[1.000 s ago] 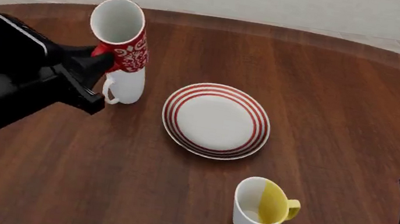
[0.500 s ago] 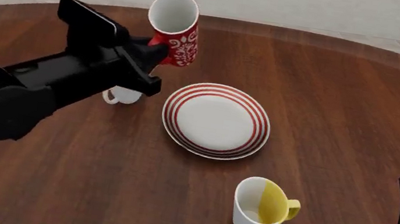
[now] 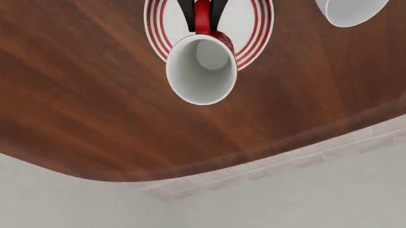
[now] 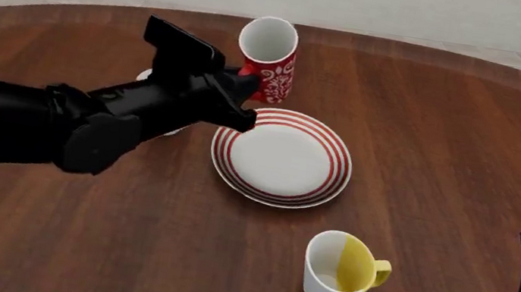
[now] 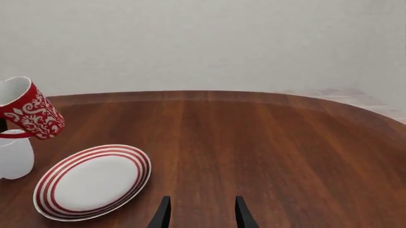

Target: Pick up the red mug and put it on the plate

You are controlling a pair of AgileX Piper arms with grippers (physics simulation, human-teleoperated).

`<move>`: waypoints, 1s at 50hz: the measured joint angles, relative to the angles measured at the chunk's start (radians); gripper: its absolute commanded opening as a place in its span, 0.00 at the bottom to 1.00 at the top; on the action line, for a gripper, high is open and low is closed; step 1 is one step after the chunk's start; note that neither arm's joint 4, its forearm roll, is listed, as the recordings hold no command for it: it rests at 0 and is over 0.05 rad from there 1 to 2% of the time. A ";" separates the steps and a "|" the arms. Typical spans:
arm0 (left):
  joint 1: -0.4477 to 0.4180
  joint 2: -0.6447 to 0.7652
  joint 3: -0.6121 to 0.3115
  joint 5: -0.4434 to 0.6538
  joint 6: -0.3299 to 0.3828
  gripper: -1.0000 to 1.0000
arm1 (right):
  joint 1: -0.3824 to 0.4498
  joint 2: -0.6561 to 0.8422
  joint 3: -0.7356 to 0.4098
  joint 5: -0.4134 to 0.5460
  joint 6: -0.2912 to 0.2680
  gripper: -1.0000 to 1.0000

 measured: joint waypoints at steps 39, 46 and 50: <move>0.015 0.233 -0.084 -0.028 -0.090 0.00 | -0.004 -0.007 0.000 0.003 0.003 1.00; 0.011 0.254 -0.089 -0.035 -0.101 0.00 | -0.006 -0.005 0.000 0.001 0.005 1.00; 0.007 0.263 -0.091 -0.037 -0.105 0.00 | -0.006 -0.004 0.000 -0.001 0.006 1.00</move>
